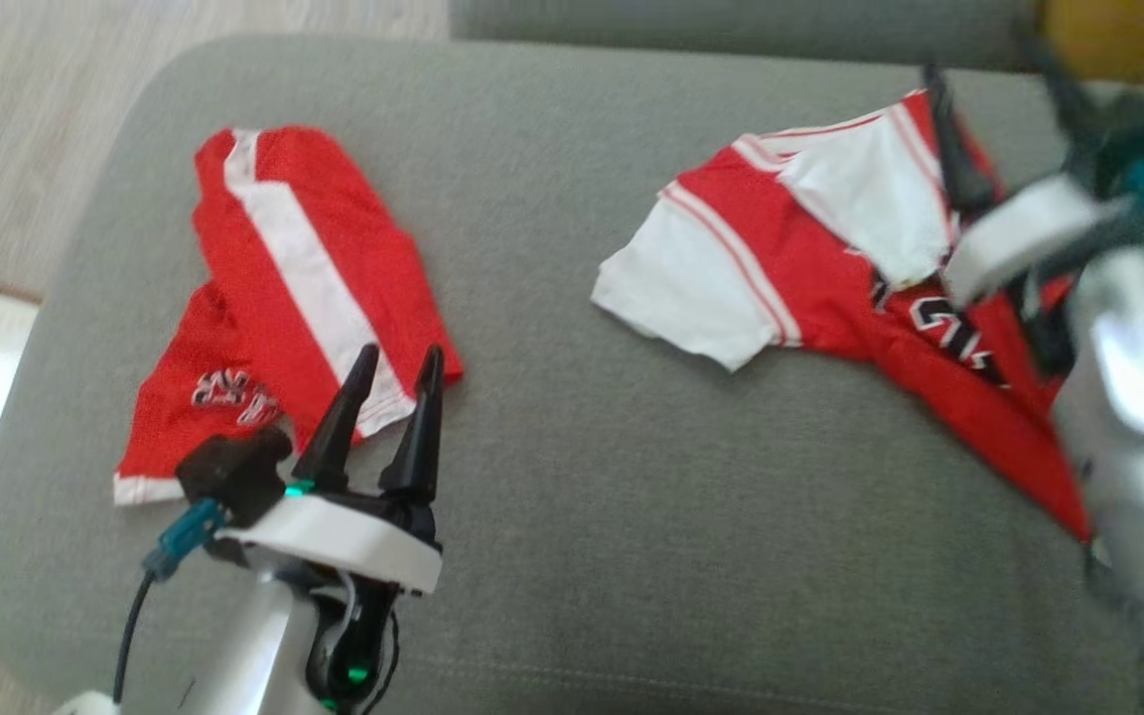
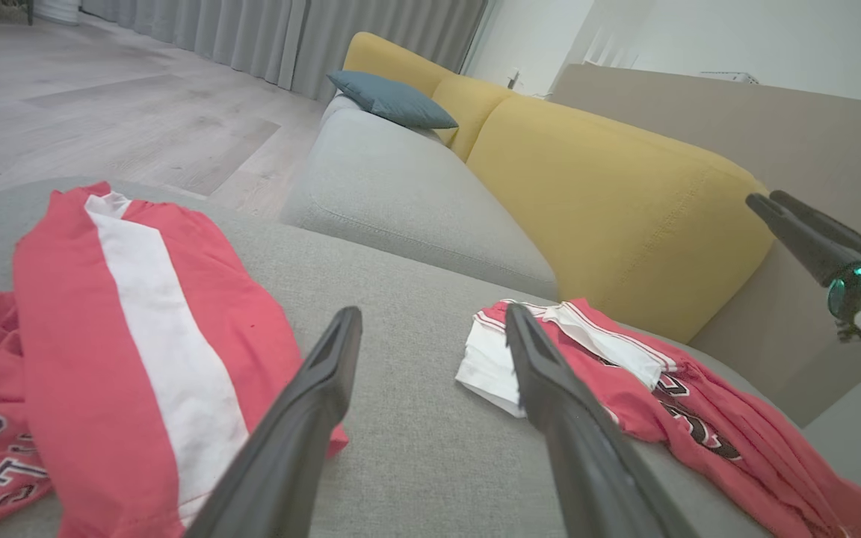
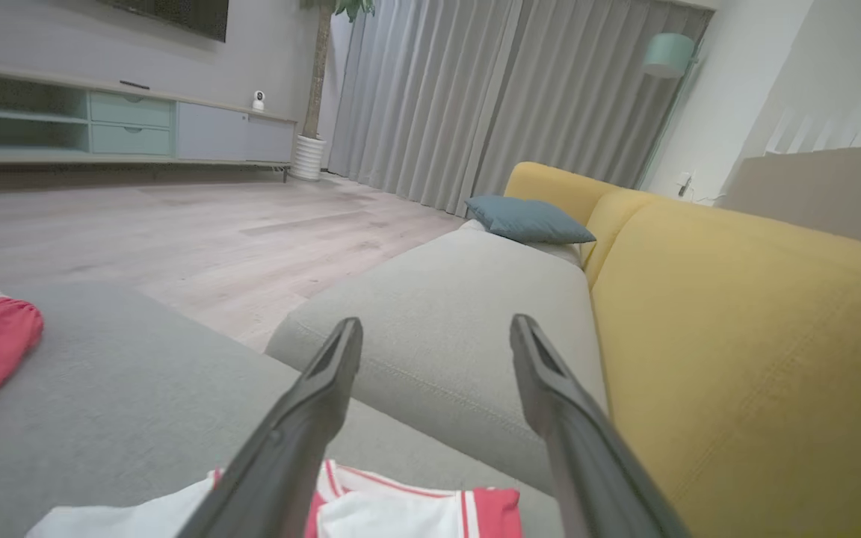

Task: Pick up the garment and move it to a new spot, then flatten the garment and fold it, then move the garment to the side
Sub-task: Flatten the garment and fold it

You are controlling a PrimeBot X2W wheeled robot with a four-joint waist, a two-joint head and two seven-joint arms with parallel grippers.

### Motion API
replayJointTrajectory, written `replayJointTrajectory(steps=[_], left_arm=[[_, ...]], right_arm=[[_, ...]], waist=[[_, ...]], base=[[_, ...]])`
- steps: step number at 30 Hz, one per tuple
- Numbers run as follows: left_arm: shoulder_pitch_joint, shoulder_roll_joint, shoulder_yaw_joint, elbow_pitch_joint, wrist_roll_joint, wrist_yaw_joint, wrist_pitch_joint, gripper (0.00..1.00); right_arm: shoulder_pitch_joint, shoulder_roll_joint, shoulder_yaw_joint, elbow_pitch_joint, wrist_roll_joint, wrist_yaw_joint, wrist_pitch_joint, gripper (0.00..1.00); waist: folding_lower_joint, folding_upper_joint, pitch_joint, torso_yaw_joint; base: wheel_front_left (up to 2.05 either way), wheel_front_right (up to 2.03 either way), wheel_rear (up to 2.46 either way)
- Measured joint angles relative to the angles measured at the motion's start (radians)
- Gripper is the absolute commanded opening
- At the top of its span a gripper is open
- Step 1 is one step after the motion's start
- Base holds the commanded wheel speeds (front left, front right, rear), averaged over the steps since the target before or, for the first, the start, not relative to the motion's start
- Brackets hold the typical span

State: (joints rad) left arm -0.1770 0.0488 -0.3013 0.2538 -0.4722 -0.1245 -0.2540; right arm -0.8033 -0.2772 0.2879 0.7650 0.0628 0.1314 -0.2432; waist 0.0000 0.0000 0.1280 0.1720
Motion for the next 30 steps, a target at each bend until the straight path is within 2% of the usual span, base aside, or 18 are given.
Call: replayJointTrajectory(steps=[5,9,12,16,20,23,30], left_arm=[[0.043,0.002,0.026,-0.006,0.006,0.0,0.0,1.0],[0.073,0.002,0.029,-0.013,0.016,0.0,0.0,1.0],[0.082,0.002,0.031,-0.025,0.022,0.0,0.0,1.0],[0.099,0.001,0.039,-0.027,0.022,0.0,0.0,1.0],[0.106,0.002,0.05,-0.027,0.022,0.0,0.0,1.0],[0.106,0.001,0.049,-0.026,0.022,0.0,0.0,1.0],[0.095,0.001,0.026,-0.021,0.021,0.0,0.0,1.0]], right_arm=[[0.238,0.063,-0.081,-0.145,-0.009,0.0,-0.005,1.0],[0.422,0.122,-0.178,-0.272,-0.052,0.0,-0.005,1.0],[0.544,0.172,-0.209,-0.358,-0.091,0.0,-0.003,1.0],[0.668,0.208,-0.248,-0.414,-0.116,0.0,0.016,1.0],[0.697,0.218,-0.308,-0.443,-0.152,0.0,0.04,1.0],[0.681,0.226,-0.384,-0.456,-0.238,0.0,0.073,1.0],[0.61,0.229,-0.531,-0.396,-0.334,0.0,0.191,1.0]], waist=[[0.0,0.0,-0.06,-0.045],[0.0,0.0,-0.09,-0.077],[0.0,0.0,-0.1,-0.097],[-0.0001,0.0,-0.101,-0.114],[0.0,0.0,-0.093,-0.119],[0.0,0.0,-0.079,-0.116],[-0.0001,0.0,-0.036,-0.085]], base=[[0.0,0.0,0.0],[0.0,0.0,0.0],[0.0,0.0,0.0],[0.0,0.0,0.0],[0.0,0.0,0.0],[0.0,0.0,0.0],[0.0,0.0,0.0]])
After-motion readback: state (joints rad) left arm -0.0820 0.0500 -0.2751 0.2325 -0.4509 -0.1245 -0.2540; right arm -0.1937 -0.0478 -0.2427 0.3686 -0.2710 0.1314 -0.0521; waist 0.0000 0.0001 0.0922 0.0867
